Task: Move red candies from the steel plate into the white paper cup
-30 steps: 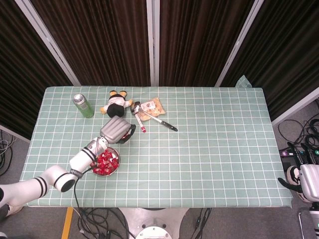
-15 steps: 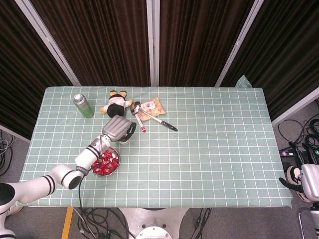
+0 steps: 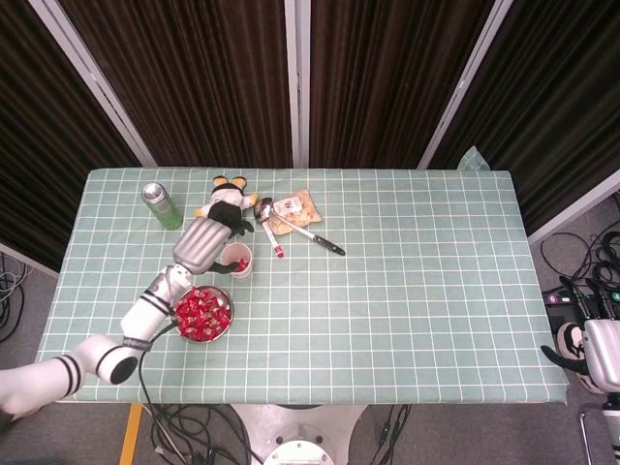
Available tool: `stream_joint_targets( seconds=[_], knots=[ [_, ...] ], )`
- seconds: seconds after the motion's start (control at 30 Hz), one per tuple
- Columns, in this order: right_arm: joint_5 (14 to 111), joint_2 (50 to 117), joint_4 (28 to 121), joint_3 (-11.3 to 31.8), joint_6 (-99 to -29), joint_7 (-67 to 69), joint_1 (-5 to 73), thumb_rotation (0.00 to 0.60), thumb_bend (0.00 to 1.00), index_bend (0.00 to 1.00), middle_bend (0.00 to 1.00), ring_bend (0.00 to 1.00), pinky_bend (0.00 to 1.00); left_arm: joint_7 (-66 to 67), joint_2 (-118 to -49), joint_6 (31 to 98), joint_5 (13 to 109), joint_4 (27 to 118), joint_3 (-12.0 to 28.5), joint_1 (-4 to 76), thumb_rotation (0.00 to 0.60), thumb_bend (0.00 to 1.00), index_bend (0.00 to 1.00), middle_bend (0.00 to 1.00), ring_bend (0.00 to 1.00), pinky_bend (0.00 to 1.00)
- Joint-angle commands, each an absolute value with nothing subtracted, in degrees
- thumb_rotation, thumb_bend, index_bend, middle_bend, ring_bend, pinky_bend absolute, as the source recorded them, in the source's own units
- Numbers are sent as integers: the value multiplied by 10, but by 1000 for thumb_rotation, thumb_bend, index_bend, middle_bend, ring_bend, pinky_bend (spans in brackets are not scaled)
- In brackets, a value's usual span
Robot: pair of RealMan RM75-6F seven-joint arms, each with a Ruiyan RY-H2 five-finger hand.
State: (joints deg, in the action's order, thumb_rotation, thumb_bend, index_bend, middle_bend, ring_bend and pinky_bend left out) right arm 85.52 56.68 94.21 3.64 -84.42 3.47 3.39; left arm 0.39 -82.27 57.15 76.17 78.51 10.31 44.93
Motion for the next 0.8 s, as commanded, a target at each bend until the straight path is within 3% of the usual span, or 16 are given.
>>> stream_joint_targets(
  seconds=[0.03,0.2,0.33,0.43,0.57,0.8],
  knots=[
    [856,568,941,36,-842,35,35,600,17,56,243,41,223,5,-766,617,787,827,67,393,600,191,364,473,430,663],
    [860,570,941,36,-838,35,39,600,17,56,243,41,223,38,-745,642,820,829,16,352,600,190,457,574,498,696],
    [865,570,945,36,-835,31,44,600,17,56,244,41,225,57,-747,623,833,825,-14,341,600,193,486,746,682,917],
    [866,569,948,35,-836,27,44,600,17,56,251,45,230,63,-754,595,834,815,-26,344,600,195,486,856,800,993],
    [863,568,951,35,-837,25,42,600,17,56,255,47,232,68,-770,571,823,800,-26,346,600,202,477,924,858,1000],
    [860,568,953,35,-834,22,43,600,17,56,257,47,235,99,-789,518,799,797,-22,362,600,213,450,957,885,1000]
  ],
)
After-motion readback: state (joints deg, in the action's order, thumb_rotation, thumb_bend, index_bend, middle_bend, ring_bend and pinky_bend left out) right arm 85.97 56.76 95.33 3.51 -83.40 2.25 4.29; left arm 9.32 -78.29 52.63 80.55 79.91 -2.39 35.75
